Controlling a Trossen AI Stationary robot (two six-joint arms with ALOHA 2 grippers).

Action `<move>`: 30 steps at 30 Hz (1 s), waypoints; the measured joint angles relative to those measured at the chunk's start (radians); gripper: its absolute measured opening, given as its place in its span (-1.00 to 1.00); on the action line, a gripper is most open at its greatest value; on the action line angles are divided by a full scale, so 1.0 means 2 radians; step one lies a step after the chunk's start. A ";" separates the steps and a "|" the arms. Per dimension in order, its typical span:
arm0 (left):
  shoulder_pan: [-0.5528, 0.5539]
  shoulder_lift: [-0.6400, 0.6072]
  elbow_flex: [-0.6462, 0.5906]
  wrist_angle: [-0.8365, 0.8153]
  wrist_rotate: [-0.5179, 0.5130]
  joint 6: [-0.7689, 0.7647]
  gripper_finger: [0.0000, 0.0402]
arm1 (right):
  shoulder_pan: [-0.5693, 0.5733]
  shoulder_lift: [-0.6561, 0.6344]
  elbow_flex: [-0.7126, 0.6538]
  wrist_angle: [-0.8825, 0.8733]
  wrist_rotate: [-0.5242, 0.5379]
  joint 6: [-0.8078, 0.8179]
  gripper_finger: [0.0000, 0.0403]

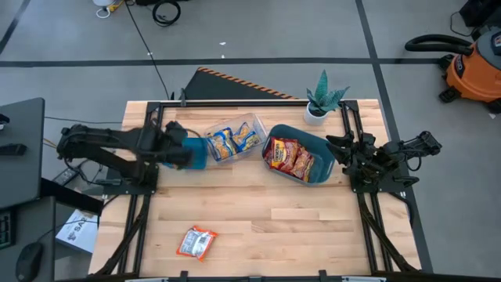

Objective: Sort Maruchan noodles
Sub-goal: Put the orange noodle pack into the blue bin

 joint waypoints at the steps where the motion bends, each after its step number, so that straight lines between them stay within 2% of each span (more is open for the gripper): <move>1: 0.017 0.001 0.000 0.000 0.003 0.020 -0.97 | 0.000 0.000 0.000 0.000 0.000 0.000 -0.01; 7: 0.101 0.023 0.000 0.038 0.038 0.128 -0.97 | 0.000 0.000 0.000 0.000 0.000 0.000 -0.01; 12: 0.136 0.056 0.000 0.087 0.060 0.190 -0.97 | 0.000 0.000 0.000 0.000 0.000 0.000 -0.01; 15: 0.152 0.084 0.000 0.083 0.081 0.216 -0.97 | 0.000 0.000 0.000 0.000 0.000 0.000 -0.01; 25: 0.176 0.149 0.000 0.091 0.094 0.291 -0.97 | 0.000 0.000 0.000 0.000 -0.001 0.000 -0.01; 30: 0.176 0.167 0.000 0.117 0.149 0.333 -0.97 | 0.000 0.000 0.000 0.000 0.000 0.000 -0.01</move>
